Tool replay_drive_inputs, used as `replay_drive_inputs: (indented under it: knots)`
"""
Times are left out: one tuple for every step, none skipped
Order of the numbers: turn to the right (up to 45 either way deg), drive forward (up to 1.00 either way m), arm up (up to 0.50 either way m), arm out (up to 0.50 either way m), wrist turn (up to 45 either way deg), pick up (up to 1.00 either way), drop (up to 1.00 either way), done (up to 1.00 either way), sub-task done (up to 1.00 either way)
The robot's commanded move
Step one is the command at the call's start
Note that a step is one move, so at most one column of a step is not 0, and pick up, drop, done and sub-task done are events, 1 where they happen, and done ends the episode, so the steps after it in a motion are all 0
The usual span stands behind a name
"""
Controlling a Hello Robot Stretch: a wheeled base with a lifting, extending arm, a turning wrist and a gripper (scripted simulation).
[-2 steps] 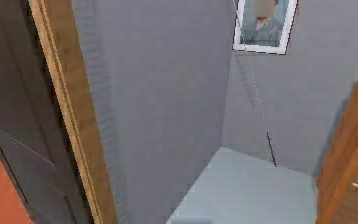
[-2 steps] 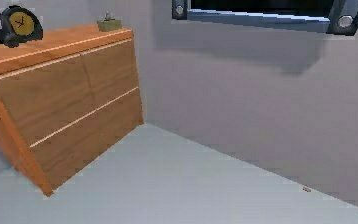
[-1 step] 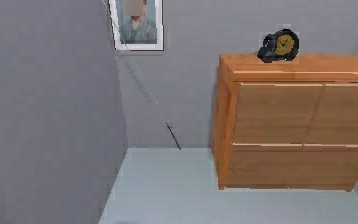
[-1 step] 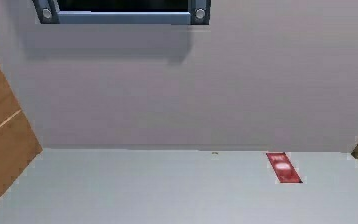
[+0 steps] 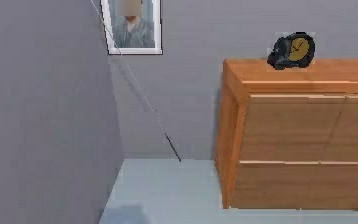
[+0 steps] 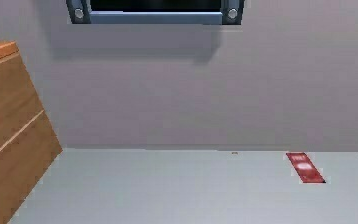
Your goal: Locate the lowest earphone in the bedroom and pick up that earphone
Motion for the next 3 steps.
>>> replay_drive_inputs:
  knots:
    - [6.0,0.00,0.00,0.00,0.0,0.00,0.00,0.00,0.00]
    - [0.0,0.40,0.00,0.00,0.0,0.00,0.00,0.00,0.00]
    - [-27.0,0.00,0.00,0.00,0.0,0.00,0.00,0.00,0.00]
